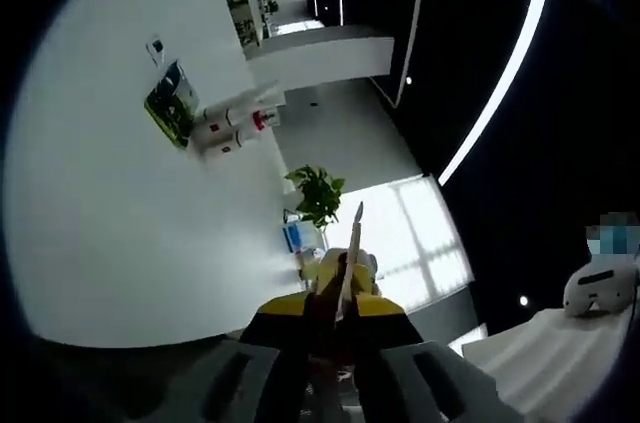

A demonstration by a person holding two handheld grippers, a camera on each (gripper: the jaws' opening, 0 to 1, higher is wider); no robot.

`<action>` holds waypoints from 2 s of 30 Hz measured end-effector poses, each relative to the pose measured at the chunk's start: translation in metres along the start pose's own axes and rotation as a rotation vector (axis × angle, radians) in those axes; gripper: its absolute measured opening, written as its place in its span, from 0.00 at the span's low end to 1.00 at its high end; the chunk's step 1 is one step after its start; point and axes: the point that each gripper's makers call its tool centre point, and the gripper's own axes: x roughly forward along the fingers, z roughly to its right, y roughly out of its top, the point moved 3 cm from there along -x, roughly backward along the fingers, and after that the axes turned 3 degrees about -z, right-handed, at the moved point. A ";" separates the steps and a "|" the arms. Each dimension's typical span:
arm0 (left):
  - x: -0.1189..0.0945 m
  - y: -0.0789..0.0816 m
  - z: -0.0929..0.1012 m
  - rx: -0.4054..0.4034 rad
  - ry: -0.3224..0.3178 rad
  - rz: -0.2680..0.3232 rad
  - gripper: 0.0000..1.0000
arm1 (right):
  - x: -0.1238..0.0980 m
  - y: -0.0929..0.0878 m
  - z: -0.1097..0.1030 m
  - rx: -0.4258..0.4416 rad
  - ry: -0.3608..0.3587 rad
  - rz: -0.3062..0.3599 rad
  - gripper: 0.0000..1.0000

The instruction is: Arrange the skincare products in the storage area until every visible bottle or jar stands upright without overlapping.

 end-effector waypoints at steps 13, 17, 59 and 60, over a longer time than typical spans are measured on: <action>-0.004 0.005 -0.003 -0.054 -0.032 0.006 0.01 | 0.006 -0.013 0.008 -0.020 -0.037 -0.046 0.00; -0.003 0.010 -0.001 -0.067 -0.042 0.052 0.01 | 0.012 -0.015 0.007 -0.015 -0.030 -0.047 0.06; 0.004 -0.011 -0.008 0.019 0.054 -0.059 0.03 | 0.001 -0.009 0.014 0.001 -0.094 0.079 0.00; 0.004 -0.011 -0.009 0.019 0.052 -0.059 0.03 | 0.002 -0.010 0.014 -0.003 -0.098 0.069 0.00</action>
